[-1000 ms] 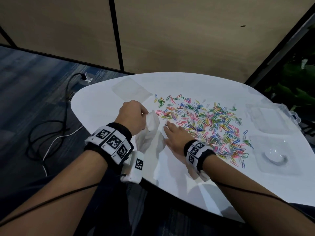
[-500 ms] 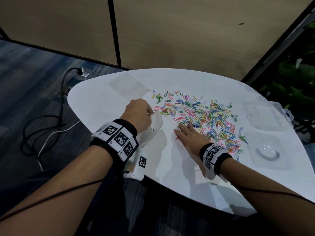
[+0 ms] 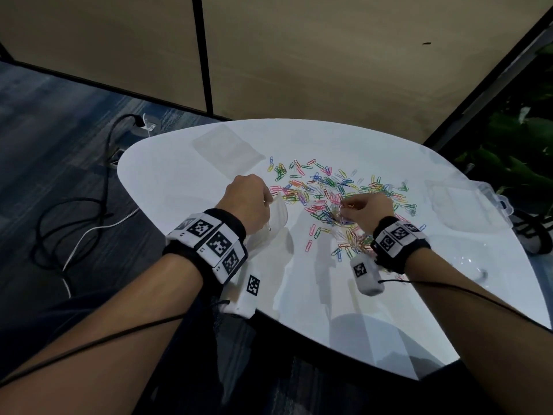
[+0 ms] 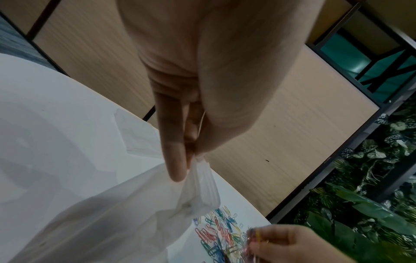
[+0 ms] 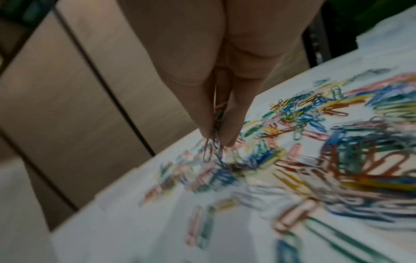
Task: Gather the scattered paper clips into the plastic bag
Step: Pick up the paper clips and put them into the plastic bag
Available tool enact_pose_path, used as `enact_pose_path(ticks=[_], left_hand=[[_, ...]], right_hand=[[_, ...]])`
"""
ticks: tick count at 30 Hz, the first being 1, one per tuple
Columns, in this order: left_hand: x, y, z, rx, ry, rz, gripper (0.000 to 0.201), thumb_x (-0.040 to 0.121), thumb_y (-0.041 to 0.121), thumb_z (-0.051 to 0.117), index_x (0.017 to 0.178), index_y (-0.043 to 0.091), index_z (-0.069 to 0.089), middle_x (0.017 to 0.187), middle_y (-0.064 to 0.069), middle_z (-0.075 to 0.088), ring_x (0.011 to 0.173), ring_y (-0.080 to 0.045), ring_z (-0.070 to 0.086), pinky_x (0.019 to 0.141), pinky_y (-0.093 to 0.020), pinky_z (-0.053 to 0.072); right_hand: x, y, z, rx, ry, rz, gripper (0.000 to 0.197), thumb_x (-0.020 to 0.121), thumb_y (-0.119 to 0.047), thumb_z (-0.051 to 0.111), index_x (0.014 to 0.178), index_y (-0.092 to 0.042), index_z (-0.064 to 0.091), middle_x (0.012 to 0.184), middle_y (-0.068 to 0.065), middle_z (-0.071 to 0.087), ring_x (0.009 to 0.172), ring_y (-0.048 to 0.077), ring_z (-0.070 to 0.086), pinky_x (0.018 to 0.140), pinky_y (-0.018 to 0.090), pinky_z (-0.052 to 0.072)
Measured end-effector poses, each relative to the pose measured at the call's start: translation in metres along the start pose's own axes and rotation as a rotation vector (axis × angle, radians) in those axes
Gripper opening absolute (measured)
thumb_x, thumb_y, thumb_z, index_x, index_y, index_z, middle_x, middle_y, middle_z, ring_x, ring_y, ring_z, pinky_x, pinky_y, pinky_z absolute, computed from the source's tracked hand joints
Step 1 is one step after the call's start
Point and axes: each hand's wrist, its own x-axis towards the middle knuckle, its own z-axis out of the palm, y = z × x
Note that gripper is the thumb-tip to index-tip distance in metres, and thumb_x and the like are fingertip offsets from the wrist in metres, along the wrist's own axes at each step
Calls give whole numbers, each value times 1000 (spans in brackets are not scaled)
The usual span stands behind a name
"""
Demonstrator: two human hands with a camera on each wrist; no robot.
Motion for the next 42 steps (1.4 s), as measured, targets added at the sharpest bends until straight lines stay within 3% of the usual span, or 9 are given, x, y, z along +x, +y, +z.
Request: enact_pose_path(ticks=[2,6,11,19,24,27,31,37,42], left_hand=[[-1,5,2,17,-23,0,24,87,1,53,93,11,74,88,-12,69,89,-30,71,86,-37,59],[-4,15,10,22,-74,2,22,85,0,53,73,13,66,86,-12,71,84,-30,72,82,-36,60],[-5,23,20,-33,-69,9,20,87,1,57,92,9,74,82,-10,71,77,-24,74,80,-32,60],[-4,25,23,-95,-20,58,21,89,5,59,95,10,78,80,-12,75,81,-27,73,86,-38,58],[-7,26,29,-61,-33,125,20,87,6,61,91,10,80,90,-10,75,88,-27,71,85,-38,58],[-5,24,30,-33,-32,129,19,86,7,62,91,12,80,91,-9,75,89,-25,70,85,-37,58],[-2,22,29,-67,-44,100,19,87,7,62,95,11,78,84,-10,76,73,-23,74,83,-36,59],[-2,24,27,-27,-51,110,23,86,3,59,89,12,80,78,-9,76,71,-20,73,81,-36,59],[-3,26,24,-31,-30,98,22,87,3,59,94,9,79,80,-11,76,74,-23,73,84,-37,58]], right_hand=[[-6,-13,-13,324,-12,61,15,75,-5,81,86,-12,76,90,10,75,81,22,72,78,30,59],[-28,-42,-29,785,-158,96,23,78,4,74,101,6,70,97,22,72,89,31,71,72,24,58],[-55,-61,-10,892,-332,134,25,81,5,70,106,7,68,94,17,74,83,22,73,70,20,57],[-60,-65,36,627,-415,107,14,80,13,66,84,1,72,82,17,71,73,23,68,68,22,58],[-62,-61,47,239,-339,-42,19,76,-2,64,63,-13,73,61,11,68,59,21,64,75,45,61],[-65,-63,50,92,-286,-118,22,81,-4,60,66,-16,71,60,10,67,55,18,62,63,33,60],[-68,-66,50,-1,-228,-210,15,81,-3,63,83,-10,76,64,2,63,54,6,54,45,2,34],[-67,-68,48,-64,-244,-277,18,83,-6,61,73,-6,75,54,2,58,45,6,47,42,8,32],[-68,-69,49,-65,-299,-261,21,84,-1,58,82,-9,77,59,-1,60,38,-3,49,38,3,33]])
